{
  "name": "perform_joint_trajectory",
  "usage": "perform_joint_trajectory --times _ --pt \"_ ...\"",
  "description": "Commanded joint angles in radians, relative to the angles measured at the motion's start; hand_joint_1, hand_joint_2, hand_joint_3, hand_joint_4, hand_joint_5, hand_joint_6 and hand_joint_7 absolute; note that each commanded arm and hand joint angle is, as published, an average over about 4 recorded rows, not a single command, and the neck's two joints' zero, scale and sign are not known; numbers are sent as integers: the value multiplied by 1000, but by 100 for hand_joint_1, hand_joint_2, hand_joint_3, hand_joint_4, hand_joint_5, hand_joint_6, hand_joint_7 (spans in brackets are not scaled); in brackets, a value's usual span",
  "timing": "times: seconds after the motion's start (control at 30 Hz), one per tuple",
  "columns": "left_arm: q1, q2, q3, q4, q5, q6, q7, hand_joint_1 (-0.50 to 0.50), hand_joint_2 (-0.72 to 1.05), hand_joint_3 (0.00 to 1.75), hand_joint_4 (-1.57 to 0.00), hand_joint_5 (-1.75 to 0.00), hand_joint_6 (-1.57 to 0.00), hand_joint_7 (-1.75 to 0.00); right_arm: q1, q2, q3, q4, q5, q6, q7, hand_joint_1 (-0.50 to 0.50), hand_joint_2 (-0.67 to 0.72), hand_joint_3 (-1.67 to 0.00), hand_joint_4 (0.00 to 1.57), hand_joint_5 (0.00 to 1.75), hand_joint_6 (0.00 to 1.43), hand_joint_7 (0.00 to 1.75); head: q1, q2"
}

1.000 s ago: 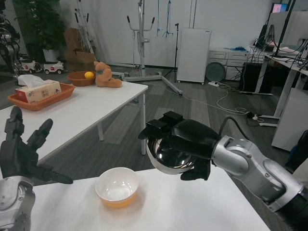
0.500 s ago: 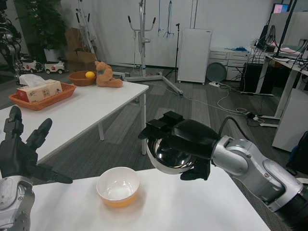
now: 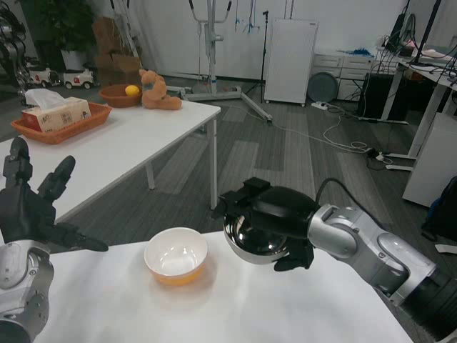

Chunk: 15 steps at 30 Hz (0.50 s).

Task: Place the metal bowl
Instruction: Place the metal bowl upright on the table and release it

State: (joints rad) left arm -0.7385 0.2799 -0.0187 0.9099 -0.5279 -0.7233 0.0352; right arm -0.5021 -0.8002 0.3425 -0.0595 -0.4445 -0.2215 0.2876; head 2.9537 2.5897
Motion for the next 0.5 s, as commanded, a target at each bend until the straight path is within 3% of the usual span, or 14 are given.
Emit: perform_joint_trajectory --times 0.03,0.2,0.5 --pt "11 1 -1 -2 5 -5 -1 -50 -72 9 -56 0 0 0 36 34 10 50 -6 -17 -11 -40 -67 -159 69 155 103 154 -12 -30" --pt "13 1 -2 -3 6 -7 -1 -50 -72 9 -56 0 0 0 70 62 -5 115 -20 -65 -30 -42 -67 -159 64 148 96 154 -24 -64" --pt "21 -1 -1 -6 4 -7 -1 -50 -72 4 -56 0 0 0 113 98 -17 215 -29 -144 -69 -41 -62 -159 41 143 74 154 -35 -95"
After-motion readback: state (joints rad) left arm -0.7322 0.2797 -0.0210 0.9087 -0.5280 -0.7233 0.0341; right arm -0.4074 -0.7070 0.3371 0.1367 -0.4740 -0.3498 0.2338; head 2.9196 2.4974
